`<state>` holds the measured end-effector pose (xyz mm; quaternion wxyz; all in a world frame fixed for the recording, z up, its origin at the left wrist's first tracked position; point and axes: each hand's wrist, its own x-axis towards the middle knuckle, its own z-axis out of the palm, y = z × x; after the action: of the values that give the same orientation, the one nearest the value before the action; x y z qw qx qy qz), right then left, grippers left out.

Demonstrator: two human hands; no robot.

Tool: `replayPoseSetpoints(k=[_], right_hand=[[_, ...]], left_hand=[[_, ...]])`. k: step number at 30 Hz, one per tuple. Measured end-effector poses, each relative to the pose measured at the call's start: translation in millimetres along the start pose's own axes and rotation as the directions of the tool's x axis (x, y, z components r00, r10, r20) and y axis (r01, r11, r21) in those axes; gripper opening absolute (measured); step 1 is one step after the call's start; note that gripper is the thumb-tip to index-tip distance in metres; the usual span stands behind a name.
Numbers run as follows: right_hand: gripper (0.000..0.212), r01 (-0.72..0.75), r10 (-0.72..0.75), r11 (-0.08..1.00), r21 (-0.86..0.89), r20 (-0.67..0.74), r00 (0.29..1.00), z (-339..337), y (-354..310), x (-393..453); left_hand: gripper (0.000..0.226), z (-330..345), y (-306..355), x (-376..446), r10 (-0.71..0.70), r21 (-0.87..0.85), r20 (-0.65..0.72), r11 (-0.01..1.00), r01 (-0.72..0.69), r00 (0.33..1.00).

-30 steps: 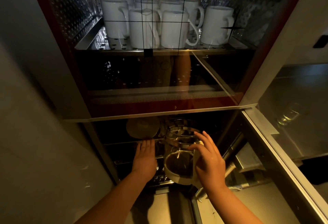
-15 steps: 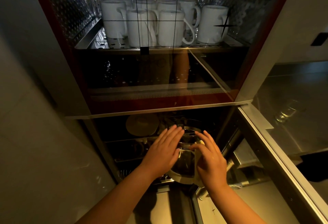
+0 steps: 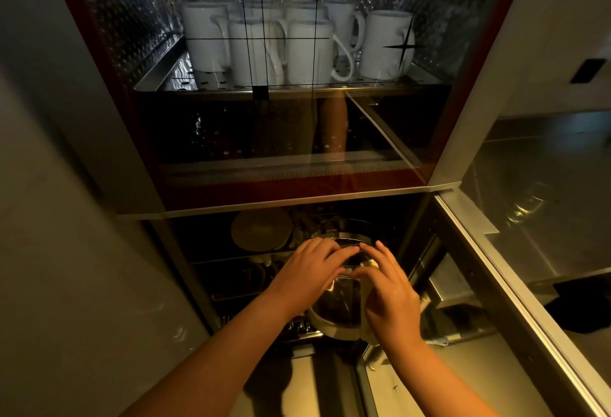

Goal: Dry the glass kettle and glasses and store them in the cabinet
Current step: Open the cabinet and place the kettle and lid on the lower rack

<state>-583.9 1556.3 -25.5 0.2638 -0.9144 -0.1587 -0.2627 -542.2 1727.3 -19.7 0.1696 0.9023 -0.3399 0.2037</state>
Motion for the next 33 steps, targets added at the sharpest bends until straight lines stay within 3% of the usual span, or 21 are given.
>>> replayPoseSetpoints(k=[11,17,20,24,27,33], right_hand=[[0.017,0.021,-0.021,0.999,0.024,-0.011,1.000,-0.8,5.5,2.7],[0.038,0.016,-0.018,0.999,0.028,0.063,0.998,-9.7,9.1,3.4],[0.031,0.062,-0.063,0.998,0.010,0.070,0.996,-16.2,6.9,1.9],[0.048,0.130,-0.126,0.991,-0.026,0.119,0.985,-20.8,8.4,-2.6],[0.048,0.197,-0.193,0.980,-0.027,0.098,0.976,-20.1,13.1,-10.1],[0.048,0.421,-0.391,0.889,-0.181,0.179,0.903,-12.6,31.1,-30.9]], left_hand=[[0.049,-16.9,1.7,8.5,0.020,-0.041,0.102,0.999,-0.016,0.995],[0.036,-25.2,7.7,15.0,0.045,-0.078,0.110,0.996,-0.037,0.993],[0.038,-28.5,9.5,16.7,0.052,-0.087,0.113,0.995,-0.043,0.992],[0.038,-33.3,11.3,16.4,0.073,-0.077,0.119,0.995,-0.064,0.990],[0.035,-38.9,11.0,17.3,0.074,-0.078,0.113,0.995,-0.065,0.991],[0.037,-47.0,12.9,18.9,0.114,-0.053,0.117,0.993,-0.109,0.987]])
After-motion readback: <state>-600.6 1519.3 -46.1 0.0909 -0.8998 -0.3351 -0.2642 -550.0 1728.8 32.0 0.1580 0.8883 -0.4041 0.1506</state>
